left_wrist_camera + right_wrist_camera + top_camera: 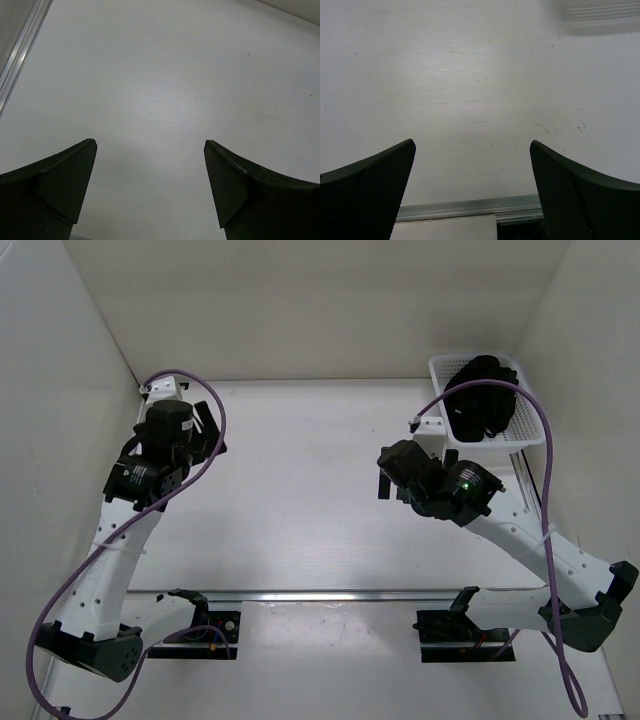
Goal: Fold and stack the shorts
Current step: Grab the shorts from the pile
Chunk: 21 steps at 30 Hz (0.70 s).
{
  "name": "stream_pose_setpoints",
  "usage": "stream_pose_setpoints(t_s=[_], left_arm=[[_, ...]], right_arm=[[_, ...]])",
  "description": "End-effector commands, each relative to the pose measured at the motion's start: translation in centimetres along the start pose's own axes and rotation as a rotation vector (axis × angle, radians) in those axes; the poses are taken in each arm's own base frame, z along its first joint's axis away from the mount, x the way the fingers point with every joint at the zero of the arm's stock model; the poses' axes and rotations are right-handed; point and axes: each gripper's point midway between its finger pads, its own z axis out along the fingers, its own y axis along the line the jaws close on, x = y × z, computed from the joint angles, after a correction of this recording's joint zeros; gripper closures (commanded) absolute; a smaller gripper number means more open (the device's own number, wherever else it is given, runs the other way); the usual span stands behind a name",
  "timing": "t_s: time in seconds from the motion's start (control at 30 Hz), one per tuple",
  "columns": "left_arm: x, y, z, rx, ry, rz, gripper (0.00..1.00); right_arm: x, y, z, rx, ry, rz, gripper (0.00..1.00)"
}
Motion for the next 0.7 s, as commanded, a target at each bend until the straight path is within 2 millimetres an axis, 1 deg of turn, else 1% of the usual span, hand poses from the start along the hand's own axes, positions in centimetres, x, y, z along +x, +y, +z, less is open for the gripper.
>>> stream_pose_setpoints(t_s=[0.0, 0.03, 0.1, 0.17, 0.2, 0.23, 0.27, 0.3, 0.37, 0.4, 0.43, 0.47, 0.5, 0.53, 0.57, 0.6, 0.63, 0.67], left_arm=[[-0.2, -1.4, -0.9, 0.103, -0.011, 0.038, 0.00], [0.0, -1.2, -0.9, 0.103, -0.009, 0.038, 0.00], [0.2, -0.9, -1.0, 0.093, -0.011, 0.014, 0.00], [0.5, -1.2, -0.8, 0.102, -0.004, -0.005, 0.00], [0.6, -1.5, -0.9, 0.116, 0.003, -0.018, 0.00], [0.9, -2.3, -1.1, 0.160, 0.023, -0.017, 0.00], [1.1, -2.7, -1.2, 0.185, 0.034, -0.008, 0.00], [1.5, -3.1, -1.0, 0.200, 0.052, -0.003, 0.00], [2.5, -3.8, -0.5, 0.226, 0.105, 0.010, 0.00], [2.8, -4.0, -0.3, 0.232, 0.119, 0.013, 0.00], [3.0, -4.1, -0.1, 0.225, 0.133, 0.009, 0.00], [2.9, -4.5, 0.1, 0.234, 0.142, 0.010, 0.00], [2.4, -4.6, -0.1, 0.240, 0.131, 0.006, 0.00], [2.6, -4.7, 0.1, 0.233, 0.145, 0.011, 0.00], [2.8, -4.7, 0.3, 0.229, 0.153, 0.014, 0.00], [2.4, -4.8, 0.2, 0.233, 0.144, 0.011, 0.00], [2.5, -5.0, 0.1, 0.246, 0.150, 0.011, 0.00], [2.8, -5.2, 0.3, 0.251, 0.160, 0.025, 0.00]], right_arm=[[-1.0, -0.2, 0.1, 0.031, -0.048, 0.056, 0.00], [-0.9, -0.1, 0.3, 0.036, -0.043, 0.050, 0.00], [-1.4, -0.5, 0.7, 0.069, -0.065, 0.057, 0.00], [-1.7, -0.9, 1.2, 0.092, -0.070, 0.038, 0.00], [-2.6, -1.3, 1.8, 0.113, -0.082, 0.056, 0.00], [-3.0, -1.3, 2.3, 0.104, -0.064, 0.056, 0.00], [-3.6, -1.6, 2.8, 0.106, -0.057, 0.063, 0.00], [-4.9, -3.4, 4.3, 0.144, -0.052, 0.093, 0.00], [-6.8, -4.8, 5.7, 0.113, -0.047, 0.156, 0.00], [-7.4, -6.1, 7.7, 0.065, 0.011, 0.239, 0.00], [-8.7, -6.5, 8.8, 0.023, 0.006, 0.301, 0.00], [-9.9, -8.9, 10.5, 0.042, 0.026, 0.375, 0.00], [-10.5, -8.9, 11.2, 0.001, 0.046, 0.403, 0.00], [-10.7, -10.6, 13.5, 0.044, 0.079, 0.436, 0.00], [-11.4, -11.4, 14.4, 0.061, 0.076, 0.452, 0.00], [-12.6, -12.3, 16.1, 0.086, 0.073, 0.465, 0.00], [-13.1, -14.0, 17.1, 0.099, 0.078, 0.500, 0.00], [-13.4, -14.5, 18.3, 0.096, 0.088, 0.537, 0.00]])
